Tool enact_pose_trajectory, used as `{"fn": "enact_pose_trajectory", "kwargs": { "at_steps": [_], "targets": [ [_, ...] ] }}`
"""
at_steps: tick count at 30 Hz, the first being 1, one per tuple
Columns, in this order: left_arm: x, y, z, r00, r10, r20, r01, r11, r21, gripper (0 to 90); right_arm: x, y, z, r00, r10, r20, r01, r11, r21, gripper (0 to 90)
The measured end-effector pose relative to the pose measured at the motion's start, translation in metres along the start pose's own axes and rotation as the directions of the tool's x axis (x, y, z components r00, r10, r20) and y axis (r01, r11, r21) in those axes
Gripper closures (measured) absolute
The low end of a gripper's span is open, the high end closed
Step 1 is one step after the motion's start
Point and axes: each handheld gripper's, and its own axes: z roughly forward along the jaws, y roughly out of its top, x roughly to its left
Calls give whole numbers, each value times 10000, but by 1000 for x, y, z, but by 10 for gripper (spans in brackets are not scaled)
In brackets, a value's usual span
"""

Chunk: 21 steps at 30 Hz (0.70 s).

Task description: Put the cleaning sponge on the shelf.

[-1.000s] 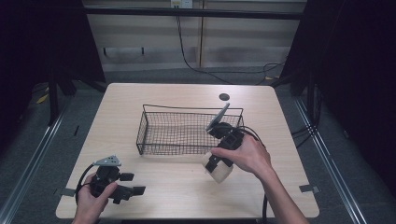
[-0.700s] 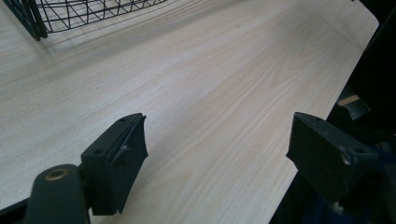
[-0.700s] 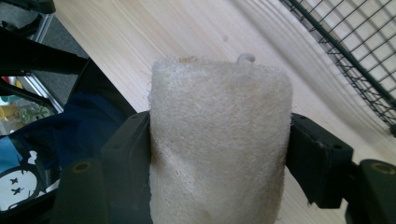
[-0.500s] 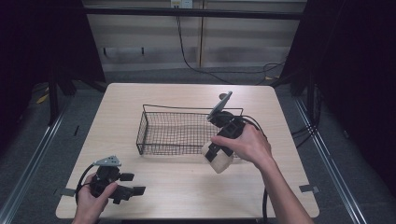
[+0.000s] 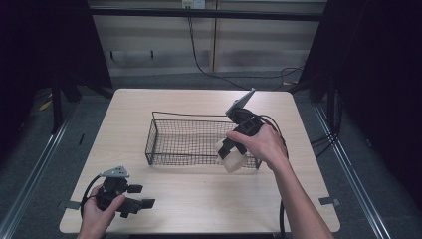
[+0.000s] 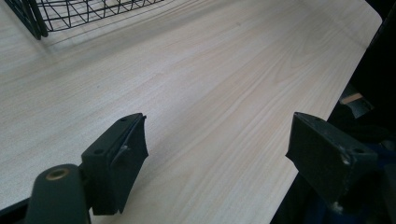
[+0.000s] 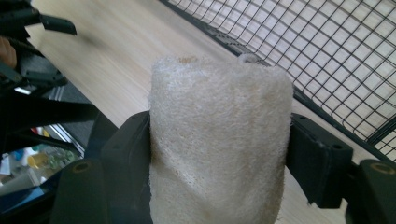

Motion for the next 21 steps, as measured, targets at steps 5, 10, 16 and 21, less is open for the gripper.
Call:
{"fn": "enact_pose_trajectory", "kwargs": {
  "at_steps": [5, 10, 16, 21],
  "targets": [
    [0, 0, 0, 10000, 3, -14, -3, 10000, 9, 194, -10, 4, -3, 9986, 530, -49, -532, 9977, -411, 285],
    [0, 0, 0, 10000, 19, -24, -19, 10000, 0, 194, -17, 5, -4, 9953, 957, 130, -947, 9937, -593, 284],
    [0, 0, 1, 10000, 8, -21, -8, 10000, -6, 194, -25, 9, -6, 9889, 1468, 242, -1432, 9832, -1129, 285],
    [-1, 0, 0, 10000, -30, 16, 30, 10000, -84, 193, -32, 13, -3, 9827, 1796, 458, -1732, 9777, -1188, 284]
  ]
}}
